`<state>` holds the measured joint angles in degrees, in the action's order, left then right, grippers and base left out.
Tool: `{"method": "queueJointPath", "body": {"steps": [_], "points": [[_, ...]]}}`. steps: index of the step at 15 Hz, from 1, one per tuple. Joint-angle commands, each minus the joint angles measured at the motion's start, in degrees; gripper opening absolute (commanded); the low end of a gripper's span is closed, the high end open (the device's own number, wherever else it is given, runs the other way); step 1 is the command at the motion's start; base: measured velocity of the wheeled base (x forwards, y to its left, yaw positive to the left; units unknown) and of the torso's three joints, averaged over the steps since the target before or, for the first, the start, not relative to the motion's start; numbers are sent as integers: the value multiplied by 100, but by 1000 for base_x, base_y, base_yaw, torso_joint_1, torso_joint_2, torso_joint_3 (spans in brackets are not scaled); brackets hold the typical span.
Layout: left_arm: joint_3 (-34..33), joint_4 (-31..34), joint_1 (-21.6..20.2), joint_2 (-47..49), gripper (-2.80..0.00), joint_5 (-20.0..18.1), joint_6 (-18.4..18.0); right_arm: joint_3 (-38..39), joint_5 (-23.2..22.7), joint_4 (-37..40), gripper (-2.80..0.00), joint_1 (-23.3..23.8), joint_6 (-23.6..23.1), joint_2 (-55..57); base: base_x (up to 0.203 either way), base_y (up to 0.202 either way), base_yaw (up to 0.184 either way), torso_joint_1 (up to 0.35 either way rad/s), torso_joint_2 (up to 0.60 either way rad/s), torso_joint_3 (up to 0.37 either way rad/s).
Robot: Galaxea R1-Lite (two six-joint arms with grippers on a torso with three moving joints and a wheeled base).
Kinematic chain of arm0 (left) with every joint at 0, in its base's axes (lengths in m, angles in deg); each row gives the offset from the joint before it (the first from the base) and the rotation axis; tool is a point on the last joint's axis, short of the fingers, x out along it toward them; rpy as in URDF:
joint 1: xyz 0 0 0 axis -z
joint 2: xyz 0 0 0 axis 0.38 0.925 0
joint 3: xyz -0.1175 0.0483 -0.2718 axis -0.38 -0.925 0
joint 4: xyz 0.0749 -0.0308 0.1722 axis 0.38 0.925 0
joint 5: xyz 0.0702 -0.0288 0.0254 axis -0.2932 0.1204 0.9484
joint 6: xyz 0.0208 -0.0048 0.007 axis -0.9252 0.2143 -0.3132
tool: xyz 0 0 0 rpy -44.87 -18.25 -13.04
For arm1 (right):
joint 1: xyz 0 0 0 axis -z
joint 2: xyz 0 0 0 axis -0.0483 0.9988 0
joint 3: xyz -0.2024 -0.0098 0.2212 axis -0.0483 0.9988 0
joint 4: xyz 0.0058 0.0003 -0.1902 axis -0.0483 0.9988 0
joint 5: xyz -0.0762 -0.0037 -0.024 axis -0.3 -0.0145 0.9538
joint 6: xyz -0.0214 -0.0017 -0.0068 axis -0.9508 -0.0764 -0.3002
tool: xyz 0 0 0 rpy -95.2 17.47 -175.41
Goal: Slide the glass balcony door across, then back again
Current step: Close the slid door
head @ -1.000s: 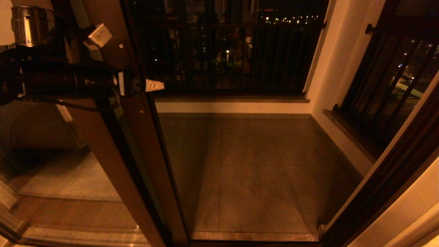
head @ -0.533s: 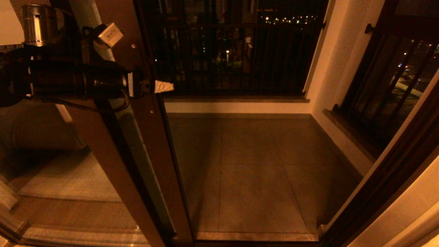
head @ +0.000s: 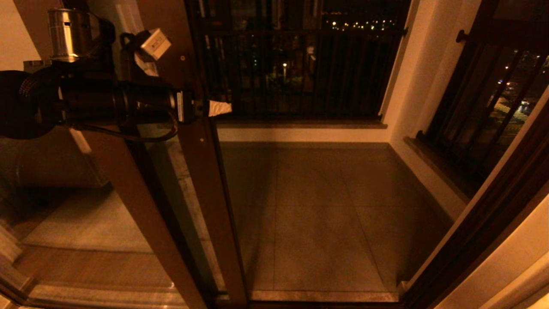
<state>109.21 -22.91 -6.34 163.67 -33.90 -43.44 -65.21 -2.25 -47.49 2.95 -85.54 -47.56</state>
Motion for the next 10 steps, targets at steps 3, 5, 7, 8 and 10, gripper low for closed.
{"method": "queueJointPath", "body": {"steps": [3, 5, 7, 8, 10], "points": [[28, 21, 115, 52, 0, -15, 1, -4, -2, 1, -280, -1, -3, 5, 0, 0, 0, 0, 0, 0], [76, 21, 180, 52, 0, -7, 1, 1, -2, 1, -280, -1, -3, 5, 0, 0, 0, 0, 0, 0], [88, 21, 253, 61, 0, 88, 1, 4, -2, 1, -280, -1, -3, 5, 0, 0, 0, 0, 0, 0], [89, 21, 303, 90, 0, 146, 1, -5, -2, 1, -280, -1, -3, 5, 0, 0, 0, 0, 0, 0], [151, 21, 403, 121, 0, 231, 1, -5, -2, 1, -280, -1, -3, 5, 0, 0, 0, 0, 0, 0]]}}
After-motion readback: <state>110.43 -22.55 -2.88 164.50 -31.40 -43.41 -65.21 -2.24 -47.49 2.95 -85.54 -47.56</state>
